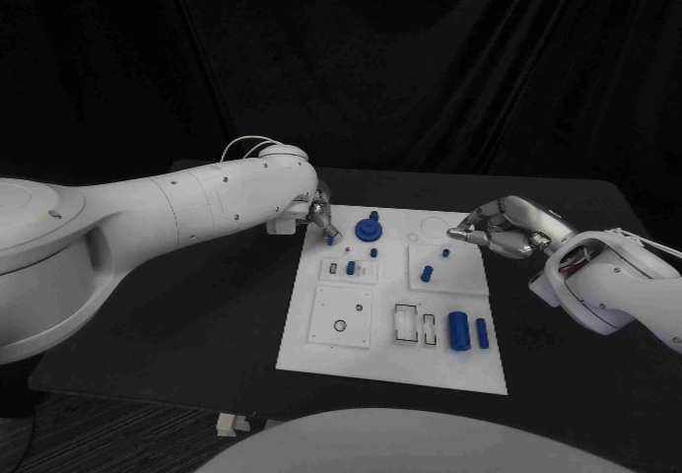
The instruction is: Assemble the parts on the task board
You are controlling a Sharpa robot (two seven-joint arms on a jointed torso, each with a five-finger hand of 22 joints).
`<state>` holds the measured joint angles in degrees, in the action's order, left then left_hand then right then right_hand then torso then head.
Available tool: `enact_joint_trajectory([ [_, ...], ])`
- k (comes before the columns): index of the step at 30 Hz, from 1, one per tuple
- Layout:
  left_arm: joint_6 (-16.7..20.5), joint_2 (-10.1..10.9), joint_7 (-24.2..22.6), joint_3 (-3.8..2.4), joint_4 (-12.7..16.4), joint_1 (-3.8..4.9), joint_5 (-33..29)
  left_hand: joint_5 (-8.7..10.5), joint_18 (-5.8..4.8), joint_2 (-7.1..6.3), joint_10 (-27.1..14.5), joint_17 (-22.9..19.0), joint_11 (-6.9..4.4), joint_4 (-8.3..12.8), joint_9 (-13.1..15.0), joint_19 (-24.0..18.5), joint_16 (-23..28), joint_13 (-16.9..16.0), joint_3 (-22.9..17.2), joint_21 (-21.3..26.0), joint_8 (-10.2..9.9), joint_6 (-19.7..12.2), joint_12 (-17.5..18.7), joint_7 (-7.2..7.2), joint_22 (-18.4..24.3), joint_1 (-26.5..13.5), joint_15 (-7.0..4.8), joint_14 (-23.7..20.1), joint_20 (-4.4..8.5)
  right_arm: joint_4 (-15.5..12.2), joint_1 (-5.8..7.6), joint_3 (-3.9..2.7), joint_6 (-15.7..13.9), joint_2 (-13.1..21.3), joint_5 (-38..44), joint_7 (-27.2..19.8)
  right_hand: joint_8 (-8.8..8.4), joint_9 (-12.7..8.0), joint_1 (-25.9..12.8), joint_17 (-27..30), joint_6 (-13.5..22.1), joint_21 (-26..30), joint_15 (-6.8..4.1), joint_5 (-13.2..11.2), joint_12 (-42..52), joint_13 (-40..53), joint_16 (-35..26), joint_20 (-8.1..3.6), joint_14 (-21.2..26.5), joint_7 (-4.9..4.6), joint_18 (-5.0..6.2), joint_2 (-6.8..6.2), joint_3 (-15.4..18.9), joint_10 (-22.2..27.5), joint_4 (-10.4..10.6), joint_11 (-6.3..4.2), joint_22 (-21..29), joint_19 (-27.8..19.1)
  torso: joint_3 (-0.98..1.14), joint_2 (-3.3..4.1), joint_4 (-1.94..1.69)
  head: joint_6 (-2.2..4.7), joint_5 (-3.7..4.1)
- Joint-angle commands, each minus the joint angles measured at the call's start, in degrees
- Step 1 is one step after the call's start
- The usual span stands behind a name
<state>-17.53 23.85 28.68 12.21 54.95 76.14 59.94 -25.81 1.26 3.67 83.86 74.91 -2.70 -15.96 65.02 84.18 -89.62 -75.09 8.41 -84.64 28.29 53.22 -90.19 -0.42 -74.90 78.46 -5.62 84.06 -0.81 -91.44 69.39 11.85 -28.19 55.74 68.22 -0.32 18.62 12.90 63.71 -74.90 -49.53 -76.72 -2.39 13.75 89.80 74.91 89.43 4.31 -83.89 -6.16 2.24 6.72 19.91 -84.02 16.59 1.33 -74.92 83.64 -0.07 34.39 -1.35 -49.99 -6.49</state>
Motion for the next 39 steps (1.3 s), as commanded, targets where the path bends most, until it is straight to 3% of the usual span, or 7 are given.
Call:
enact_joint_trajectory([
  [1, -1.05, -0.18, 0.17, -0.05, -0.04, -0.11, -0.07, -0.26, 0.06, 0.01, 6.10, 15.09, -0.60, -0.02, 0.02, 3.33, -0.38, -14.85, -0.41, 0.36, -0.26, -0.41, 0.25, -0.09, -13.35, 0.49, -0.25, 5.94, 0.15, -0.10, -0.12, -0.04, 0.21, 0.02, 0.31, 0.77, -0.37, -0.08, 0.50, -13.03, 0.14, 0.30, 0.36, 0.21, 0.20, 15.09, -0.36, -0.07, -5.60, -0.09, 1.07, 0.02, 0.33, -5.98, 0.01, 0.44, -10.68, -0.22, 0.00, 0.01, 0.00, -0.01, -0.03],
  [15, -1.93, -0.24, 0.90, -0.05, -0.46, -0.31, -0.07, -0.39, 0.10, 0.14, 5.98, 15.09, -0.57, -0.22, -0.06, 3.25, -0.38, -14.71, -0.65, 0.52, -0.39, -0.38, 0.39, -0.11, -13.31, 0.54, -0.23, 5.94, 0.14, -0.16, -0.12, -0.04, 0.18, 0.03, 0.31, 0.77, -0.37, -0.08, 0.55, -13.00, 0.14, 0.32, 0.36, 0.26, 0.20, 15.09, -0.38, -0.07, -5.59, -0.09, 1.08, 0.04, 0.35, -5.98, -0.01, 0.44, -10.67, -0.23, 0.02, 0.04, -0.03, -0.01, 0.03],
  [23, -1.90, -0.30, 0.90, -0.05, -0.48, -0.43, -0.07, -4.63, 0.11, -0.67, 5.97, 15.09, -0.66, -0.22, -0.64, 3.20, -0.38, -14.70, -3.08, 0.56, -1.32, -0.14, 0.40, 0.00, -13.30, 2.40, -0.29, 5.94, 0.18, -0.18, -0.12, -0.04, 0.16, 0.05, 0.31, 0.75, -0.37, -0.08, 0.55, -13.00, 0.14, 0.32, 0.36, 0.26, 0.20, 15.09, -0.38, -0.07, -5.59, -0.09, 1.08, 0.04, 0.35, -5.98, -0.01, 0.44, -10.67, -0.23, 0.00, 0.02, 0.01, -0.01, -0.04],
  [26, -1.79, -0.27, 0.83, -0.05, -0.41, -0.45, -0.07, 0.09, 0.10, -1.56, 5.97, 15.09, -0.71, -0.48, -0.98, 3.19, -0.38, -14.70, -7.04, 0.56, -1.97, 0.01, 0.40, 0.02, -13.30, 3.62, -0.36, 5.94, 0.28, -0.17, -0.12, -0.04, 0.13, 0.05, 0.31, 0.74, -0.37, -0.08, 0.55, -13.00, 0.14, 0.32, 0.36, 0.26, 0.20, 15.09, -0.38, -0.07, -5.59, -0.09, 1.08, 0.04, 0.35, -5.98, -0.01, 0.44, -10.67, -0.23, -0.02, 0.02, 0.02, -0.01, -0.09],
  [27, -1.75, -0.26, 0.81, -0.05, -0.39, -0.45, -0.07, 0.41, 0.11, -1.85, 5.97, 15.09, -0.71, -0.48, -1.04, 3.18, -0.38, -14.70, -7.73, 0.57, -2.08, 0.02, 0.40, 0.01, -13.29, 3.67, -0.36, 5.94, 0.28, -0.17, -0.12, -0.04, 0.12, 0.05, 0.31, 0.74, -0.37, -0.08, 0.55, -13.00, 0.14, 0.32, 0.36, 0.26, 0.20, 15.09, -0.38, -0.07, -5.59, -0.09, 1.08, 0.04, 0.35, -5.98, -0.01, 0.44, -10.67, -0.23, -0.02, 0.02, 0.01, -0.01, -0.10],
  [34, -1.33, -0.15, 0.60, -0.05, -0.23, -0.47, -0.07, 0.04, 0.11, -3.90, 5.98, 15.09, -0.67, -0.47, -1.56, 3.17, -0.38, -14.71, -12.52, 0.57, -2.75, 0.49, 0.39, -0.05, -13.29, 3.42, -0.33, 5.94, 0.25, -0.16, -0.12, -0.04, 0.07, 0.02, 0.31, 0.72, -0.37, -0.08, 0.65, -12.90, 0.13, 0.41, 0.36, 0.32, 0.20, 15.09, -0.42, -0.07, -5.56, -0.09, 1.10, 0.07, 0.37, -5.98, -0.03, 0.44, -10.64, -0.27, 0.00, 0.00, 0.01, -0.01, -0.16],
  [39, -1.01, -0.04, 0.46, -0.05, -0.08, -0.48, -0.07, -0.58, 0.10, -6.67, 5.96, 15.09, -0.62, -0.29, -2.37, 3.19, -0.38, -14.69, -18.93, 0.53, -3.57, 1.24, 0.41, -0.12, -13.30, 2.80, -0.31, 5.94, 0.24, -0.14, -0.12, -0.04, 0.03, 0.00, 0.31, 0.70, -0.37, -0.08, 0.68, -12.91, 0.13, 0.44, 0.36, 0.33, 0.20, 15.09, -0.42, -0.07, -5.57, -0.09, 1.11, 0.07, 0.36, -5.98, -0.04, 0.44, -10.63, -0.28, -0.01, -0.01, 0.01, -0.01, -0.24],
])
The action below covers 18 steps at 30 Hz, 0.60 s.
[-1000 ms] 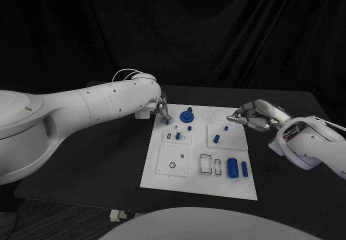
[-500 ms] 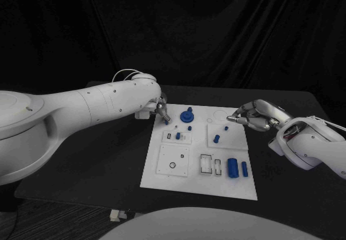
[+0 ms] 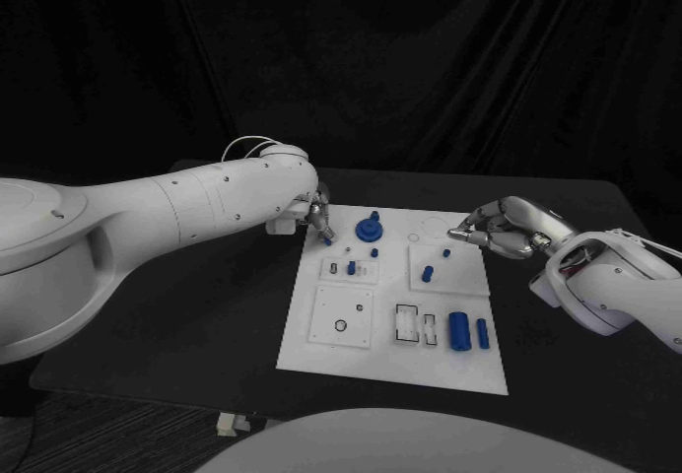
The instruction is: Assemble the parts on the task board
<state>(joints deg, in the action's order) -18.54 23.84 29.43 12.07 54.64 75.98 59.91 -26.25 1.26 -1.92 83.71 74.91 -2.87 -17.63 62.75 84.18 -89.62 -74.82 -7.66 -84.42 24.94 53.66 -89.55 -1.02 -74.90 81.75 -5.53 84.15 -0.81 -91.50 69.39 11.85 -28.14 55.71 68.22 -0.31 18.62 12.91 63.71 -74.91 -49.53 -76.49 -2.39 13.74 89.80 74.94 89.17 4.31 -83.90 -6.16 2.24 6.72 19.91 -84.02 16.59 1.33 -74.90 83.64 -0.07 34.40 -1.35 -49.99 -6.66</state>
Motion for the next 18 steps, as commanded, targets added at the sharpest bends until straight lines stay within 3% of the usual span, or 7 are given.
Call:
enact_joint_trajectory([
  [1, 0.14, 0.01, -0.35, 0.08, 0.28, -0.32, -0.04, -0.15, 0.11, -1.27, 6.11, 15.09, -0.45, 1.39, -0.16, 3.18, -0.38, -14.96, -3.37, 0.35, -0.27, 0.88, -0.24, 0.48, -13.28, -0.57, -0.40, 5.85, 0.23, -0.07, -0.12, -0.04, -0.02, 0.03, 0.31, 0.68, -0.37, -0.09, 0.68, -12.91, 0.13, 0.21, 0.36, 0.34, 0.20, 15.06, -0.16, -0.07, -5.57, -0.09, 1.11, 0.07, 0.36, -5.98, -0.04, 0.44, -10.65, -0.28, -0.01, -0.02, 0.01, -0.01, -0.08],
  [6, 1.09, 0.46, -0.55, 0.08, 0.83, -0.33, -0.04, 0.37, 0.08, -3.35, 6.09, 15.09, -0.48, 1.62, -0.38, 3.24, -0.38, -14.94, -8.22, 0.24, -0.42, 1.57, -0.21, 0.46, -13.32, -1.94, -0.42, 5.85, 0.24, -0.01, -0.12, -0.04, -0.04, 0.02, 0.31, 0.65, -0.37, -0.09, 0.68, -12.91, 0.13, 0.21, 0.36, 0.34, 0.20, 15.06, -0.16, -0.07, -5.57, -0.09, 1.11, 0.07, 0.36, -5.98, -0.04, 0.44, -10.65, -0.28, 0.00, -0.02, 0.01, -0.01, -0.21],
  [14, 2.65, 2.45, -0.31, 0.07, 3.42, -0.10, -0.04, 0.54, 0.09, -3.96, 5.97, 15.09, -0.50, 1.63, -0.38, 3.23, -0.38, -14.78, -9.35, 0.27, -0.38, 1.83, -0.06, 0.50, -13.30, -2.59, -0.44, 5.85, 0.26, 0.07, -0.12, -0.04, -0.07, 0.12, 0.31, 0.67, -0.37, -0.09, 0.75, -12.87, 0.13, 0.26, 0.36, 0.38, 0.20, 15.06, -0.18, -0.07, -5.56, -0.09, 1.12, 0.08, 0.35, -5.98, -0.06, 0.44, -10.64, -0.31, -0.01, 0.00, -0.01, -0.01, -0.09],
  [18, 3.32, 4.01, 0.15, 0.06, 5.77, 0.77, -0.04, 0.75, 0.09, -4.32, 5.96, 15.09, -0.52, 1.61, -0.39, 3.24, -0.38, -14.76, -9.85, 0.26, -0.37, 1.98, -0.04, 0.54, -13.31, -2.99, -0.46, 5.85, 0.27, 0.10, -0.12, -0.04, -0.10, 0.18, 0.31, 0.70, -0.37, -0.09, 0.75, -12.87, 0.13, 0.26, 0.36, 0.38, 0.20, 15.06, -0.18, -0.07, -5.56, -0.09, 1.12, 0.08, 0.35, -5.98, -0.06, 0.44, -10.64, -0.31, -0.01, -0.03, -0.02, -0.01, -0.22],
])
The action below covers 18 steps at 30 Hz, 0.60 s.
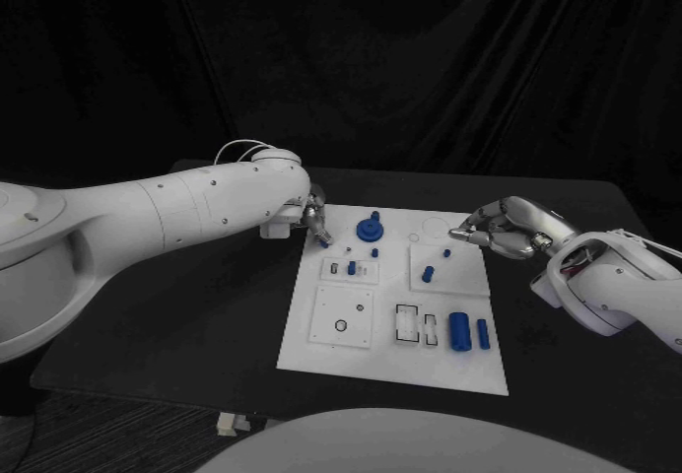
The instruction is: Assemble the parts on the task board
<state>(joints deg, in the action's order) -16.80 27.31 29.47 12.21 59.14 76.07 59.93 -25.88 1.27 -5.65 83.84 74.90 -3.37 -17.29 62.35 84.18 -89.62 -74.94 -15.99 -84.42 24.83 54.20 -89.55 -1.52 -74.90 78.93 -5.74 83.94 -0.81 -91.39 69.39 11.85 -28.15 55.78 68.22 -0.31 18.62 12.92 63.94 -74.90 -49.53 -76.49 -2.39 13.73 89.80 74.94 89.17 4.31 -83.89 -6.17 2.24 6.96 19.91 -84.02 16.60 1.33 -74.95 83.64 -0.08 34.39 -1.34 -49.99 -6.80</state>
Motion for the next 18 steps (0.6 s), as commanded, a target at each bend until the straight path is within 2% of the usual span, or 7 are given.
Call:
enact_joint_trajectory([
  [1, 1.71, 0.91, 0.21, -0.08, 1.85, 0.93, -0.07, 0.58, 0.09, -0.74, 5.81, 15.10, -0.03, 1.26, 0.00, 3.23, -0.38, -14.61, -1.71, 0.29, -0.27, 1.47, -0.02, 1.04, -13.30, -0.35, -0.26, 6.06, 0.28, -0.01, -0.12, -0.04, -0.10, 0.13, 0.31, 0.70, -0.37, -0.09, 0.52, -12.87, 0.13, 0.26, 0.37, 0.38, 0.20, 15.06, -0.18, -0.06, -5.56, -0.09, 1.12, -0.15, 0.35, -5.98, -0.06, 0.44, -10.60, -0.31, -0.01, -0.04, -0.02, -0.01, -0.09],
  [5, 2.30, 2.71, 0.94, -0.09, 4.80, 2.18, -0.07, 1.27, 0.09, -1.06, 5.80, 15.10, -0.06, 1.22, -0.03, 3.24, -0.38, -14.60, -2.27, 0.29, -0.27, 1.64, -0.01, 1.08, -13.30, -0.84, -0.29, 6.06, 0.30, 0.04, -0.12, -0.03, -0.11, 0.18, 0.31, 0.70, -0.37, -0.09, 0.52, -12.87, 0.13, 0.26, 0.37, 0.38, 0.20, 15.06, -0.18, -0.06, -5.56, -0.09, 1.12, -0.15, 0.35, -5.98, -0.06, 0.44, -10.60, -0.31, 0.00, -0.11, -0.05, -0.01, 0.14],
  [10, 1.57, 4.20, 2.23, -0.09, 7.84, 3.39, -0.07, 1.69, 0.11, -1.28, 5.78, 15.10, -0.09, 1.17, -0.06, 3.21, -0.38, -14.57, -2.61, 0.35, -0.28, 1.78, 0.03, 1.09, -13.28, -1.25, -0.30, 6.06, 0.32, 0.03, -0.12, -0.03, -0.11, 0.22, 0.31, 0.71, -0.36, -0.10, 0.66, -12.84, 0.11, 0.29, 0.37, 0.43, 0.20, 15.06, -0.19, -0.06, -5.55, -0.09, 1.12, -0.13, 0.34, -5.98, -0.10, 0.44, -10.59, -0.32, 0.03, -0.14, -0.04, -0.01, 0.03],
  [18, -0.98, 5.25, 4.35, -0.08, 12.05, 4.02, -0.07, 2.02, 0.14, -1.40, 5.75, 15.10, -0.10, 1.20, -0.12, 3.16, -0.38, -14.53, -2.94, 0.49, -0.35, 1.80, 0.06, 1.11, -13.24, -1.48, -0.32, 6.06, 0.33, 0.00, -0.14, -0.03, -0.10, 0.19, 0.31, 0.77, -0.36, -0.10, 0.66, -12.84, 0.11, 0.29, 0.37, 0.43, 0.20, 15.06, -0.19, -0.06, -5.55, -0.09, 1.12, -0.13, 0.34, -5.98, -0.10, 0.44, -10.59, -0.32, 0.01, -0.04, 0.00, -0.01, -0.08],
])
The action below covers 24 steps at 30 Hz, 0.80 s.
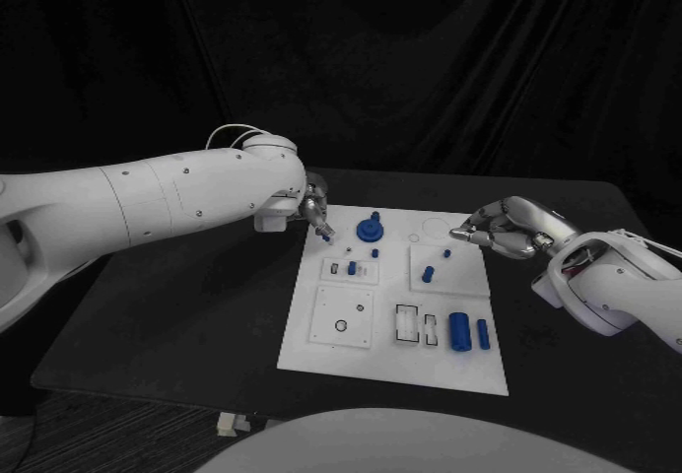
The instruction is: Assemble the parts on the task board
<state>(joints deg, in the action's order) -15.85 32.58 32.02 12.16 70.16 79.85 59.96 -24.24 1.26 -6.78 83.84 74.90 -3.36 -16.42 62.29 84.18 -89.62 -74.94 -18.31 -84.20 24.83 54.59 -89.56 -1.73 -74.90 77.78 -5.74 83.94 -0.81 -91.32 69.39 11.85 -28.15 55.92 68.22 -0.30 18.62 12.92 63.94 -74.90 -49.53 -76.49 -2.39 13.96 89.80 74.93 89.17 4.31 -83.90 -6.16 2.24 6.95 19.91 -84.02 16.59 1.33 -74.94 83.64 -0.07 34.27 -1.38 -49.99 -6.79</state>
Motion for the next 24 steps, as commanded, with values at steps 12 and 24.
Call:
enact_joint_trajectory([
  [12, -2.37, 0.21, 5.82, 0.00, 3.76, -0.16, -0.10, 0.96, 0.20, -0.33, 5.48, 15.10, -0.06, 0.38, -0.29, 3.02, -0.38, -14.19, -1.60, 0.57, -0.71, 1.25, 0.43, 1.28, -13.15, -1.26, -0.29, 6.06, 0.32, -0.24, -0.19, -0.03, -0.27, 0.02, 0.31, 0.62, -0.36, -0.09, 0.74, -12.82, 0.10, 0.28, 0.37, 0.22, 0.20, 15.07, -0.20, -0.06, -5.54, -0.09, 1.12, -0.12, 0.34, -5.98, -0.11, 0.44, -10.60, -0.31, 0.00, 0.12, 0.02, -0.01, -0.15],
  [24, -0.50, 0.38, 7.91, 0.02, 4.92, -2.03, -0.10, 0.67, 0.18, -0.36, 5.46, 15.10, -0.04, 0.53, -0.34, 3.06, -0.38, -14.16, -2.12, 0.49, -0.78, 1.28, 0.45, 1.25, -13.17, -1.51, -0.29, 6.06, 0.32, -0.25, -0.51, -0.03, -0.24, -0.01, 0.31, 0.62, -0.34, -0.10, 1.25, -12.84, 0.07, 0.30, 0.36, 0.35, 0.20, 15.07, -0.19, -0.06, -5.54, -0.08, 1.12, -0.23, 0.33, -5.98, -0.22, 0.44, -10.60, -0.31, 0.00, 0.16, 0.02, -0.01, -0.10],
])
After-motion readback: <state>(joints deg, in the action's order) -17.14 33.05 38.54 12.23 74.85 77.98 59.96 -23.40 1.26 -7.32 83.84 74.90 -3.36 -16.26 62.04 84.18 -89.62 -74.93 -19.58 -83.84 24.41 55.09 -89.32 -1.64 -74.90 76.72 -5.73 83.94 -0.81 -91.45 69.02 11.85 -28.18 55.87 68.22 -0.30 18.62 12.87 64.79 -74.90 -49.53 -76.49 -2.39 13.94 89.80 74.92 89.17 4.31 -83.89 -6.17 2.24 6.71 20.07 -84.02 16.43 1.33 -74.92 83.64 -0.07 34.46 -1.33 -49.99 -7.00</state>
